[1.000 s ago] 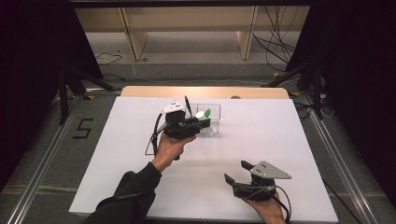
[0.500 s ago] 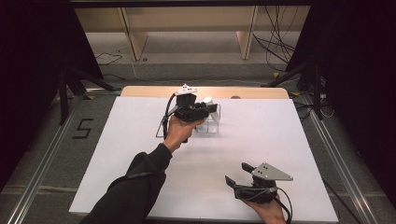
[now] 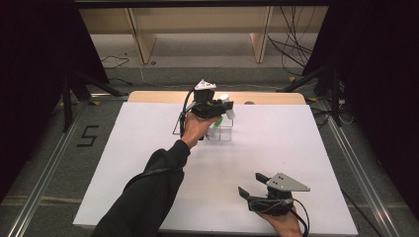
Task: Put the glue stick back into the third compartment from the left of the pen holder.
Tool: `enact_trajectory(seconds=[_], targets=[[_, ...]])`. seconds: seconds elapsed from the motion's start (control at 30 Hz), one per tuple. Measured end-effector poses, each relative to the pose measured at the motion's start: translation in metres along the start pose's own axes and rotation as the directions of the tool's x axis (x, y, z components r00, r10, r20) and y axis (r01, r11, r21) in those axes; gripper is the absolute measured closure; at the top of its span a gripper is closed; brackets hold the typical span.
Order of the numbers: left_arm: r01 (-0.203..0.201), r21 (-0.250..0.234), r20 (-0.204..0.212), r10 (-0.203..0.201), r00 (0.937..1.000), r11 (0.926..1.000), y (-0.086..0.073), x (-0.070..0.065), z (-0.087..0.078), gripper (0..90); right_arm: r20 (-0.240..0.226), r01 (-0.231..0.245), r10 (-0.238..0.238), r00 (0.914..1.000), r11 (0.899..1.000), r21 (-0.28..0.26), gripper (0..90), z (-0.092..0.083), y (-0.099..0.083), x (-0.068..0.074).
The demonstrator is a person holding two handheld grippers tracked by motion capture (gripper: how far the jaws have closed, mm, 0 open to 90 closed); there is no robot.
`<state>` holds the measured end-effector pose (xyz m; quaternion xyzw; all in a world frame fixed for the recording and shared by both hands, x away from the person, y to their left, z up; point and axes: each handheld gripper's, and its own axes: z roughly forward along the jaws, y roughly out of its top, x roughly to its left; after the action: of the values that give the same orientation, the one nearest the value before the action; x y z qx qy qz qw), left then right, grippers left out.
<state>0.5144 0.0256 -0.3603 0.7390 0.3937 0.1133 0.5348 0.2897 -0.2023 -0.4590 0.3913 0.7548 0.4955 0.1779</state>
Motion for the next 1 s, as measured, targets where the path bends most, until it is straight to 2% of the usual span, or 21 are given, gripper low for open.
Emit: enact_trajectory(seconds=[0.2,0.37,0.63,0.7,1.0], targets=[[0.003,0.008,-0.01,-0.002,0.9999,1.0,-0.001,0.006,0.009,66.8,-0.001,-0.007,0.007,1.0,1.0,0.006,24.0,0.001,-0.001,0.0],[-0.039,0.028,-0.041,0.04,0.9984,0.9989,0.0,0.006,0.017,66.7,-0.006,-0.013,0.013,0.9999,1.0,0.007,24.1,0.001,-0.001,-0.001],[-0.008,0.061,-0.075,0.013,0.9971,0.9981,-0.002,0.016,0.025,66.8,-0.01,-0.014,0.014,0.9998,1.0,-0.001,24.2,-0.001,0.0,0.0],[-0.02,0.081,-0.082,0.027,0.9963,0.9965,-0.003,0.017,0.028,66.7,-0.012,-0.013,0.013,0.9998,1.0,0.002,24.1,0.0,0.0,0.0],[-0.023,0.115,-0.09,0.033,0.9954,0.9931,0.0,0.018,0.039,66.7,-0.035,-0.016,0.016,0.9993,1.0,-0.008,22.6,0.001,0.0,0.001]])
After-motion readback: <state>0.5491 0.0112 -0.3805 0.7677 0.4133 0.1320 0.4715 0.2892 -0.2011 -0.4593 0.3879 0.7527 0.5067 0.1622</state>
